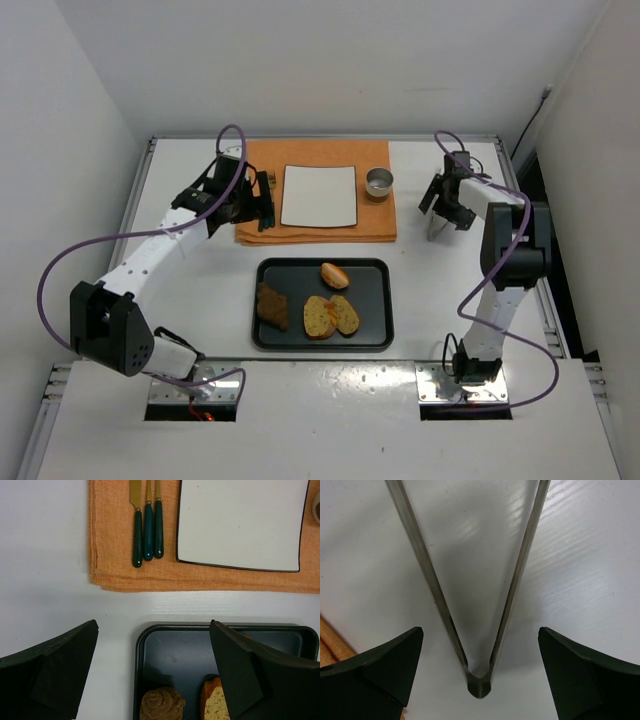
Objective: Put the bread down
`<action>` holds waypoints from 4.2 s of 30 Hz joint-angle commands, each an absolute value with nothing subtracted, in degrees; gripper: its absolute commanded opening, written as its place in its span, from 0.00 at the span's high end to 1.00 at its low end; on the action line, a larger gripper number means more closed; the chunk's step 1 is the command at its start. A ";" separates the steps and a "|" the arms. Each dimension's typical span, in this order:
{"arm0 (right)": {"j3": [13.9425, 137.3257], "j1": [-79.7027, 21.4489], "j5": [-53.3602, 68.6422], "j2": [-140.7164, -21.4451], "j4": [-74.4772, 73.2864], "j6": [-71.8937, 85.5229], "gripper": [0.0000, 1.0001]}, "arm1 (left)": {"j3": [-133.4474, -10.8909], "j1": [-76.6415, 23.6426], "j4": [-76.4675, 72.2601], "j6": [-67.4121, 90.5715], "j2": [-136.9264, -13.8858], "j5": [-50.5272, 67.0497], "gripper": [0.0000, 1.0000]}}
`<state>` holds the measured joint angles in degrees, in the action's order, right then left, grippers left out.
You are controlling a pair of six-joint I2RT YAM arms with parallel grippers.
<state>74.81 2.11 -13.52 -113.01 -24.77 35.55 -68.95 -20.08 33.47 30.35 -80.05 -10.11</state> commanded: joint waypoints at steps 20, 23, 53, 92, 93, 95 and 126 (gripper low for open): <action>82.36 2.81 -19.78 -118.33 -18.91 38.32 0.62 | -70.84 -20.04 33.31 29.27 -78.75 -10.37 0.01; 79.55 2.29 -20.30 -111.31 -18.90 38.32 0.65 | -70.84 -20.04 33.31 29.79 -78.22 -10.37 0.01; 46.67 -13.00 25.31 -48.16 -45.63 30.41 0.56 | -73.13 -21.09 33.84 30.59 -76.38 -8.26 0.01; 62.83 -39.02 5.19 -75.59 -44.56 24.35 0.68 | -74.44 -19.34 37.71 31.90 -80.16 -13.80 0.01; 63.80 -39.02 5.19 -75.59 -45.87 24.87 0.70 | -74.44 -19.34 37.71 31.90 -80.16 -13.80 0.01; 67.31 -39.55 4.48 -75.59 -46.41 25.40 0.73 | -74.44 -19.34 37.71 31.90 -80.16 -13.80 0.01; 104.06 -36.65 -14.41 -118.65 -30.85 29.36 0.57 | -70.93 -13.89 36.56 35.86 -74.79 -12.92 0.01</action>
